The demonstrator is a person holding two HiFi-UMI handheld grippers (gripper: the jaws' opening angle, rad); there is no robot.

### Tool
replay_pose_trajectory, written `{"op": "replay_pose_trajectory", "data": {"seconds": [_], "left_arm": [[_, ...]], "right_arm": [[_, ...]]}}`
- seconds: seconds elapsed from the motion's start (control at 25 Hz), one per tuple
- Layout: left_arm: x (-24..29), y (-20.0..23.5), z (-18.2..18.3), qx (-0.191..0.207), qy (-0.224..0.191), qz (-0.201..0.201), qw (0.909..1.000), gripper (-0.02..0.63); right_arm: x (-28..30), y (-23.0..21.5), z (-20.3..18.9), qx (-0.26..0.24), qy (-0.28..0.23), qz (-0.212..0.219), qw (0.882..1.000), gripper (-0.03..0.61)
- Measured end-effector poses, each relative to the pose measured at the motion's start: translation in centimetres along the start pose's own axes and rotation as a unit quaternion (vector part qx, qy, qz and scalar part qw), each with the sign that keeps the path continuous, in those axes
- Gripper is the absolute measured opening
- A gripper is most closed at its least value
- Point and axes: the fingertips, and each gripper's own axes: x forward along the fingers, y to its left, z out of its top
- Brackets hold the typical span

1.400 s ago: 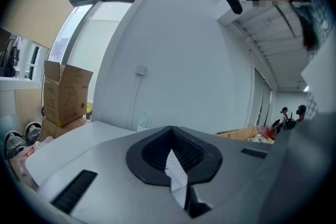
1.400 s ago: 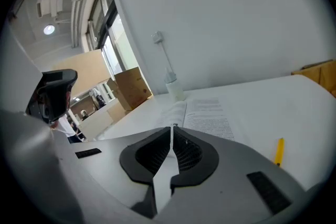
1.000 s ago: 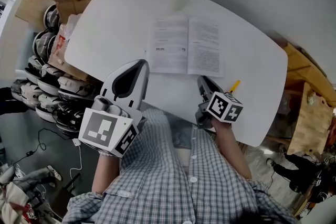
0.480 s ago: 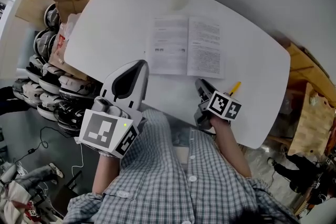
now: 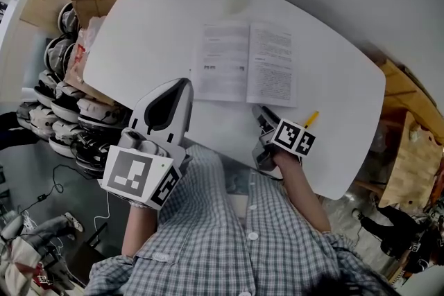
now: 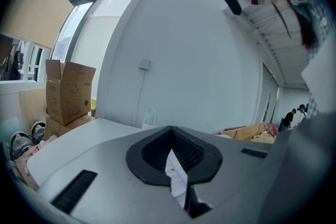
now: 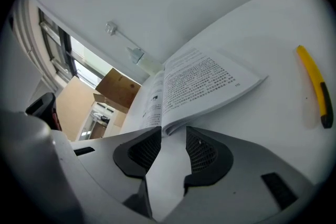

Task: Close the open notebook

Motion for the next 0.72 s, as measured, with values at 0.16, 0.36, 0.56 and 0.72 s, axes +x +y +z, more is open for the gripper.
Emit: {"op": "replay_pose_trajectory", "data": {"seconds": [0.16, 0.36, 0.56, 0.72], "left_arm": [[0.3, -0.2, 0.1, 0.000, 0.000, -0.001, 1.0000, 0.005], [0.8, -0.5, -0.2, -0.002, 0.007, -0.006, 1.0000, 0.006], [1.4, -0.8, -0.2, -0.002, 0.008, -0.013, 0.9999, 0.006], [1.9, -0.7, -0.2, -0.005, 0.009, -0.014, 0.9999, 0.005]], "right_arm": [[0.6, -0.2, -0.1, 0.021, 0.008, 0.006, 1.000, 0.124], [0.9, 0.1, -0.3, 0.049, 0.010, 0.032, 0.998, 0.126], [0.9, 0.8, -0.7, 0.068, 0.014, 0.056, 0.996, 0.137], [0.8, 0.3, -0.8, 0.076, 0.014, 0.054, 0.996, 0.141]]}}
